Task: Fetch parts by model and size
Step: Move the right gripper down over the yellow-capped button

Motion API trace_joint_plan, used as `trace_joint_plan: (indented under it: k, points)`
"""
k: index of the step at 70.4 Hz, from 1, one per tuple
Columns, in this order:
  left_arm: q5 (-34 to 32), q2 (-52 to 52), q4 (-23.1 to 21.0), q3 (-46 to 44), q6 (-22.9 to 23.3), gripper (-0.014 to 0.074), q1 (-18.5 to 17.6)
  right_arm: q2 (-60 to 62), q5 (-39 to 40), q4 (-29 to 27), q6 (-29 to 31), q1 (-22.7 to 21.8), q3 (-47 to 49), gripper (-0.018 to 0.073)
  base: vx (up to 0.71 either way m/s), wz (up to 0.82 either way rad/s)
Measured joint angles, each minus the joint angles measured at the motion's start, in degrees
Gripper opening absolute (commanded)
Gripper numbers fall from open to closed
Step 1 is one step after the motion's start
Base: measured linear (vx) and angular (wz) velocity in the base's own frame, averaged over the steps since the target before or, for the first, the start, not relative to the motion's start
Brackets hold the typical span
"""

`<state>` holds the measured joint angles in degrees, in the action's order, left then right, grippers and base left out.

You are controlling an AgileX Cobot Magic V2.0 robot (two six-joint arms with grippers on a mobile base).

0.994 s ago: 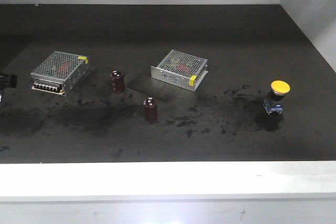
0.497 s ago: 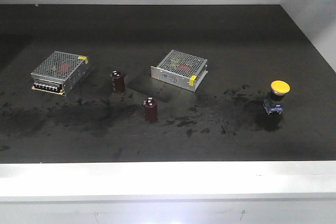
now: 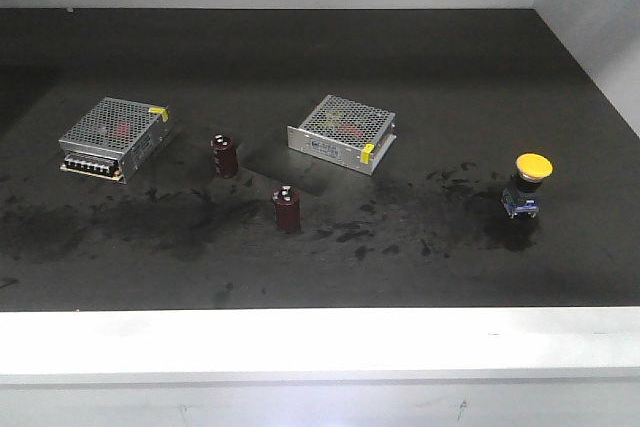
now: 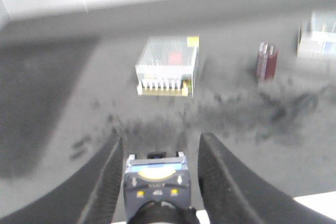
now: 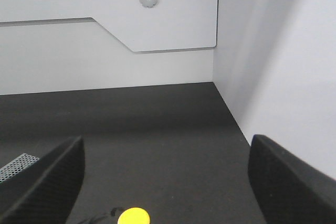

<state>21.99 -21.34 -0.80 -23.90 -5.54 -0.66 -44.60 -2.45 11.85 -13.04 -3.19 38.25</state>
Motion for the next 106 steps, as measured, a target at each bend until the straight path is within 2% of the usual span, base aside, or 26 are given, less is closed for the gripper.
trace_joint_plan:
  k: [6, 15, 23, 36, 55, 70, 85, 106]
  points:
    - [-0.42, 2.05, 0.00, 0.42, 0.00, -0.0004, 0.00, -0.21, 0.68, 0.00, 0.00, 0.88, 0.00, 0.0591, 0.00, 0.00]
    - [-1.31, 2.69, 0.00, 0.47, 0.00, -0.0004, 0.00, -2.33, 1.30, 0.19, 0.00, 5.19, 0.76, 0.0591, 0.00, 0.00]
    - [-1.37, 2.69, 0.00, 0.47, 0.00, -0.0004, 0.00, -6.54, -3.23, 0.20, 0.00, 8.30, 4.32, 0.0591, 0.00, 0.00]
    - [-1.69, 2.69, 0.00, 0.82, -0.06, -0.0004, 0.00, -15.26, -19.30, 0.20, 0.00, 8.74, 15.39, 0.0591, 0.00, 0.00]
    - [-1.69, 2.69, 0.00, 0.82, -0.06, -0.0004, 0.00, -30.29, -46.96, -0.03, 0.39, 8.74, 37.42, 0.0591, 0.00, 0.00]
    - [-1.69, 2.69, 0.00, 0.82, -0.06, -0.0004, 0.00, -41.47, -59.78, -2.67, 6.63, 8.74, 50.84, 0.0591, 0.00, 0.00]
    - [-1.69, 2.69, 0.00, 0.82, -0.06, -0.0004, 0.00, -51.83, -67.94, -6.41, 12.19, 8.74, 57.95, 0.0591, 0.00, 0.00]
    - [-1.58, 2.69, 0.00, 0.82, -0.06, -0.0004, 0.00, -63.03, -68.63, -7.69, 14.16, 8.62, 58.90, 0.0591, 0.00, 0.00]
